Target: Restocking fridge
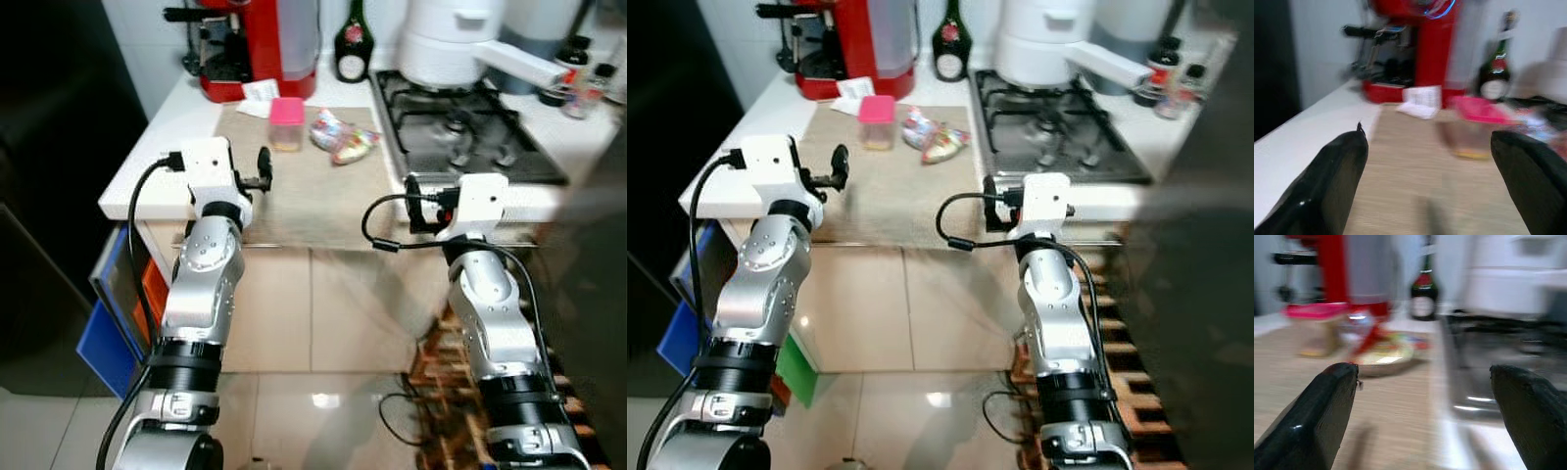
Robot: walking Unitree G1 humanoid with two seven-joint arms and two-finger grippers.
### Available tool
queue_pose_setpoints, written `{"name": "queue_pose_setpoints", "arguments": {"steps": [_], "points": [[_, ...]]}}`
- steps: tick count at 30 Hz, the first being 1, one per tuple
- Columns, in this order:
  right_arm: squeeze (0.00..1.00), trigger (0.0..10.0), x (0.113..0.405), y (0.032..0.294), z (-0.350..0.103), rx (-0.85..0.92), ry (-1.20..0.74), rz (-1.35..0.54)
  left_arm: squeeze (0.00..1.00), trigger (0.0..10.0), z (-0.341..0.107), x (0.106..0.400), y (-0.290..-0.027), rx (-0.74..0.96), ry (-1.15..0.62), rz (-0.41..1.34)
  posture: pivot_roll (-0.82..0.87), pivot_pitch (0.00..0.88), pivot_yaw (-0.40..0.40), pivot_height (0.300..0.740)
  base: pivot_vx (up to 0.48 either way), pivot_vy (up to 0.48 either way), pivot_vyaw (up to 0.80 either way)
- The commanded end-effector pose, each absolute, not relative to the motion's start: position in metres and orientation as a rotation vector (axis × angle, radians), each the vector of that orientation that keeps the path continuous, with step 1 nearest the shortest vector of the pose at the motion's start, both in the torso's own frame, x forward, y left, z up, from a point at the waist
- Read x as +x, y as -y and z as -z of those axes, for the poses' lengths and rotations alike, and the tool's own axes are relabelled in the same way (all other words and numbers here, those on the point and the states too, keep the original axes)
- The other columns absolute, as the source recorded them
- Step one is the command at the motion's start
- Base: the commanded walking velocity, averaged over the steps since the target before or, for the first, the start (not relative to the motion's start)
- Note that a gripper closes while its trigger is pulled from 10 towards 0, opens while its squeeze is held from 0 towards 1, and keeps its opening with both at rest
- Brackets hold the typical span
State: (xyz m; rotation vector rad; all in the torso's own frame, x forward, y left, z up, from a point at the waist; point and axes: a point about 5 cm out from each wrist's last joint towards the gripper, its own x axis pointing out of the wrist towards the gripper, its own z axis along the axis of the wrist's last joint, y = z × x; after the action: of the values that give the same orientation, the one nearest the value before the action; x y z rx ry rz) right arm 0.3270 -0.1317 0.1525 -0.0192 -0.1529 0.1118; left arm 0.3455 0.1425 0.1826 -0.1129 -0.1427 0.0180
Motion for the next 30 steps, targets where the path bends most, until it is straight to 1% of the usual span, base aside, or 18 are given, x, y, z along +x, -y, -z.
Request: {"name": "queue_pose_setpoints", "arguments": {"steps": [1,6,9,14,17,25,27,30], "points": [[0.0,10.0,0.3254,0.1401,-0.1538,-0.023,0.163,-0.094,0.0,10.0,-0.1895,0.3443,-0.1371,-0.124,0.173,0.011,-0.04,0.0,0.041,0.74,0.0,0.48,0.0],[0.0,10.0,0.3248,0.1402,-0.1542,-0.022,0.166,-0.093,0.0,10.0,-0.1919,0.3446,-0.1361,-0.09,0.186,0.018,-0.04,0.0,0.04,0.74,0.0,0.48,0.0],[0.0,10.0,0.325,0.1397,-0.1555,-0.017,0.173,-0.088,0.0,10.0,-0.1941,0.3453,-0.1359,-0.036,0.199,-0.005,-0.03,0.0,0.04,0.74,0.0,0.0,0.0],[0.0,10.0,0.3249,0.1397,-0.1591,-0.013,0.186,-0.085,0.0,10.0,-0.1949,0.3449,-0.1345,-0.072,0.202,0.019,-0.04,0.0,0.044,0.74,0.0,0.0,0.0],[0.0,10.0,0.3251,0.1417,-0.1597,-0.011,0.189,-0.077,0.0,10.0,-0.1955,0.3441,-0.1331,-0.119,0.204,0.045,-0.04,0.0,0.044,0.74,0.0,0.48,0.0],[0.0,10.0,0.3261,0.1434,-0.1612,0.02,0.19,-0.052,0.0,10.0,-0.1959,0.3444,-0.1339,-0.062,0.217,0.02,-0.04,0.0,0.045,0.74,0.0,0.48,0.0],[0.0,10.0,0.3259,0.1434,-0.1613,0.016,0.19,-0.054,0.0,10.0,-0.1959,0.3443,-0.1324,-0.052,0.215,0.021,-0.04,0.0,0.045,0.74,0.0,0.0,0.0],[0.0,10.0,0.3257,0.1434,-0.1613,0.015,0.191,-0.054,0.0,10.0,-0.1974,0.343,-0.1292,-0.069,0.223,0.069,-0.04,0.0,0.045,0.74,0.0,0.0,0.0]]}}
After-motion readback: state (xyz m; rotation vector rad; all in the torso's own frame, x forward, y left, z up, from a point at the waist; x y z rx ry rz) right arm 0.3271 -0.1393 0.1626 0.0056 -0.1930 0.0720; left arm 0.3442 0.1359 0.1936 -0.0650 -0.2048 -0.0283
